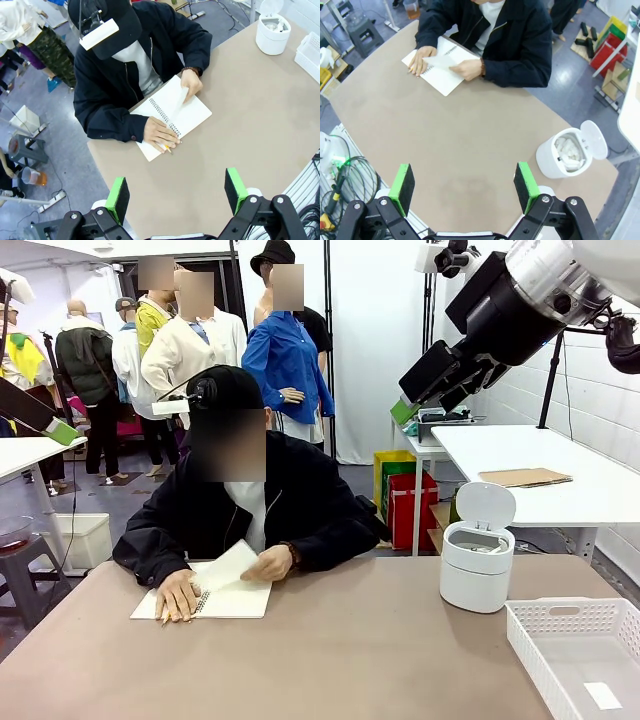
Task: Sort the paper based on its condition.
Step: If a person hands you a paper, place it in the Organizing basket , and if it's crumpled, put it in the Trash can.
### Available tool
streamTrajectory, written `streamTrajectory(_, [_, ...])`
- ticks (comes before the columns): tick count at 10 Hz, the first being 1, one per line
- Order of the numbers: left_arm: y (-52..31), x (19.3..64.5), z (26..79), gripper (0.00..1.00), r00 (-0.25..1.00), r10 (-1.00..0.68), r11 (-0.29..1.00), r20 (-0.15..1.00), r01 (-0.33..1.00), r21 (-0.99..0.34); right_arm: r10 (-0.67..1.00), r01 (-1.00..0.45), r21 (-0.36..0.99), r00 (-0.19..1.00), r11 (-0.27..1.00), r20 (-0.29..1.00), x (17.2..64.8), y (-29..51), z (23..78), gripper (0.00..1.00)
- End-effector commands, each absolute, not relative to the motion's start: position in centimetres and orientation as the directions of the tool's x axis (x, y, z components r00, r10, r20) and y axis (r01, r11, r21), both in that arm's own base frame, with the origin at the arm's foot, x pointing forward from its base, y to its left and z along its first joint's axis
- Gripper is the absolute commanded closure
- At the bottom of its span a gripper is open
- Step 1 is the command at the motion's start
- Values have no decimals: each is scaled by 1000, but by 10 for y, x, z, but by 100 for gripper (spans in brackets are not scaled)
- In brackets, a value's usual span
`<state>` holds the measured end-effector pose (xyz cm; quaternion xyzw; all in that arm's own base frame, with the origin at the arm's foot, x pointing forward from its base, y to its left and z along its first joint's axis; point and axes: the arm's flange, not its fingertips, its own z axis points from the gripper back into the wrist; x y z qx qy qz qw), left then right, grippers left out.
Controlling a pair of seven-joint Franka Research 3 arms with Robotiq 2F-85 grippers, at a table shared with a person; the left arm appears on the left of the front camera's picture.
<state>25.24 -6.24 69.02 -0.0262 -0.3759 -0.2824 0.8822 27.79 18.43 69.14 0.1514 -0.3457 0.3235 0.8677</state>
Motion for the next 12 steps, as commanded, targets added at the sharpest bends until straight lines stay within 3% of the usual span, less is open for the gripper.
streamTrajectory(1, [-62, 252, 690, 0, 559, -476, 840, 679, 518, 162, 457, -667, 40, 551, 744, 698, 278, 184, 691, 0])
streamTrajectory(12, [-62, 252, 690, 0, 559, -476, 840, 679, 518, 162, 457, -667, 40, 551, 744, 698, 278, 184, 691, 0])
